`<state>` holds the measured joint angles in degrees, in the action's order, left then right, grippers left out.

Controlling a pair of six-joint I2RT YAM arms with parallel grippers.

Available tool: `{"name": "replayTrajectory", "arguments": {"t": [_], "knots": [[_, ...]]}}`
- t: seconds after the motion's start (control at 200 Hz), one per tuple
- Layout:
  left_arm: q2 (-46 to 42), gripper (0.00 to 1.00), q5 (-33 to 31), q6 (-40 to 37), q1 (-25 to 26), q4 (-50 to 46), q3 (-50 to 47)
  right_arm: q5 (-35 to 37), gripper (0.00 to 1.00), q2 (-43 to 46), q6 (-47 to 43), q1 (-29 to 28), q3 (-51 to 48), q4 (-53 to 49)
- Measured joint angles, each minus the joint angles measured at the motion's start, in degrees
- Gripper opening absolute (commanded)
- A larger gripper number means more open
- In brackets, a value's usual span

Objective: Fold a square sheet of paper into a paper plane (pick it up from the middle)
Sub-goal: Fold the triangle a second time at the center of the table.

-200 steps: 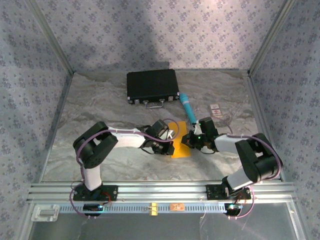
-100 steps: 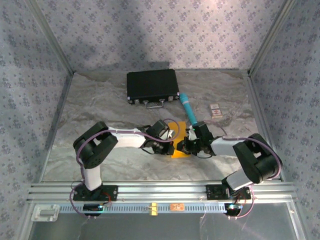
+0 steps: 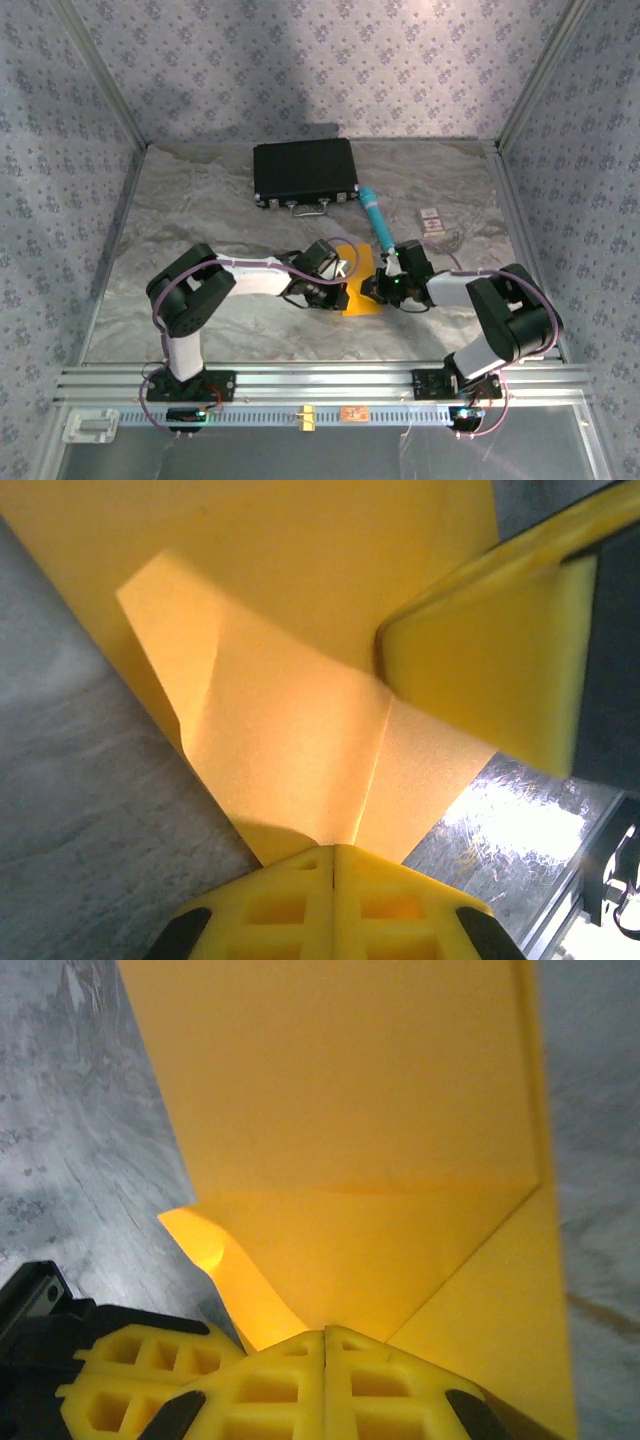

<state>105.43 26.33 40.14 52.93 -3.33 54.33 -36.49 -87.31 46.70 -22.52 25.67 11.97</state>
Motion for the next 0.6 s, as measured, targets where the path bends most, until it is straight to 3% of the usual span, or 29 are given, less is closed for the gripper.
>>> {"name": "replayTrajectory", "arguments": {"t": [0.435,0.6], "knots": [[0.0,0.0,-0.2,0.0,0.1,0.1,0.1,2.0,0.02,0.9,-0.6,8.7,1.1,-0.9],[-0.3,0.12,-1.7,-0.1,0.1,-2.8,1.6,5.0,0.07,10.6,-1.8,7.5,-0.1,-6.4]]}}
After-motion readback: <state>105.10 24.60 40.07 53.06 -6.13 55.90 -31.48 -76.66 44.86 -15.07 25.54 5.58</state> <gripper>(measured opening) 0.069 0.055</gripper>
